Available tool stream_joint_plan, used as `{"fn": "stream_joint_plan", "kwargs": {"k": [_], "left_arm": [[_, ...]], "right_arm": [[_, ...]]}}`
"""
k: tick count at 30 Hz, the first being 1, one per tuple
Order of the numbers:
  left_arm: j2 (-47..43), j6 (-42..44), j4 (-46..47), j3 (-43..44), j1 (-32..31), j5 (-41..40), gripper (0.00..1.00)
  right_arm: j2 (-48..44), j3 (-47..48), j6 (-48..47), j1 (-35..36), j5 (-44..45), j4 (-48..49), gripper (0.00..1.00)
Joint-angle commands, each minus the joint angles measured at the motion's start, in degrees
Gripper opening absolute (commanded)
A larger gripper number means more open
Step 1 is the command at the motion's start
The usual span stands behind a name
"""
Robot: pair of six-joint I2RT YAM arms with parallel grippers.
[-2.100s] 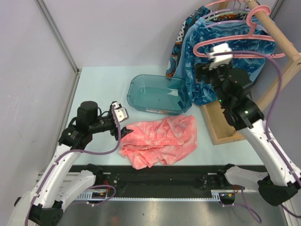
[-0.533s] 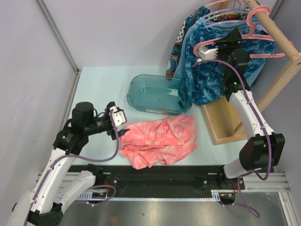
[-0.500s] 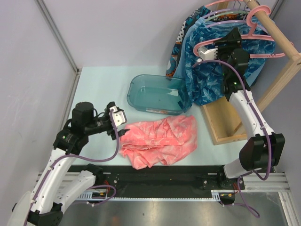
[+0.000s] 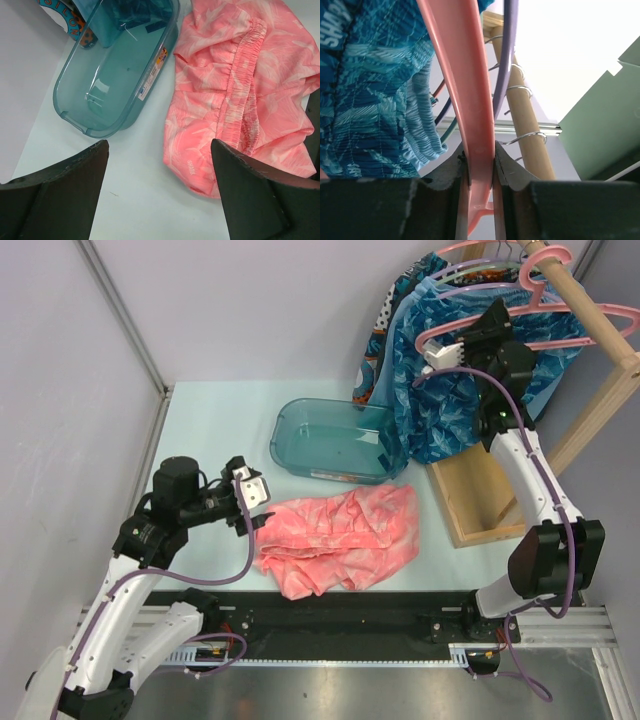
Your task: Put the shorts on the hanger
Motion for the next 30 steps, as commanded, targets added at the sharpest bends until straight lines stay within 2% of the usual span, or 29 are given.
{"fn": "stream_joint_plan", "kwargs": {"k": [1, 10, 15, 19, 20, 22, 27, 30], "left_arm": [[0.00, 1.47, 0.54, 2.19, -0.21, 0.63, 0.88], [-0.09, 0.32, 0.19, 2.11, -0.21, 0.80, 0.88], [-0.35, 0.58, -3.31, 2.99, -0.21, 2.91, 0.91], [-1.32, -2.04, -4.64, 2.72, -0.13, 4.84, 0.91], [-1.58, -3.79, -4.64, 2.64, -0.21, 5.19, 0.91], [-2.64, -6.52, -2.98, 2.63, -0.21, 5.72, 0.91], [-2.82, -17.86, 4.14, 3.60, -0.13, 4.32, 0.91], [-0.45, -21.47, 3.89, 5.18, 0.57, 6.15, 0.91]], "right_arm": [[-2.07, 3.39, -1.18, 2.08, -1.58, 3.67, 0.00], [-4.10, 3.57, -2.23, 11.48, 2.36, 2.27, 0.00], [-6.99, 0.94, 0.57, 23.51, 14.83, -5.35, 0.00], [-9.63, -2.67, 7.50, 34.67, 28.69, -14.15, 0.00], [-10.25, -3.37, 11.87, 39.39, 30.39, -16.17, 0.00], [-11.65, -5.21, 16.46, 43.81, 35.04, -22.50, 0.00], [-12.89, -8.20, 34.63, 56.55, 41.66, -36.81, 0.00], [-14.90, -12.94, 35.91, 58.77, 42.80, -37.03, 0.00]]}}
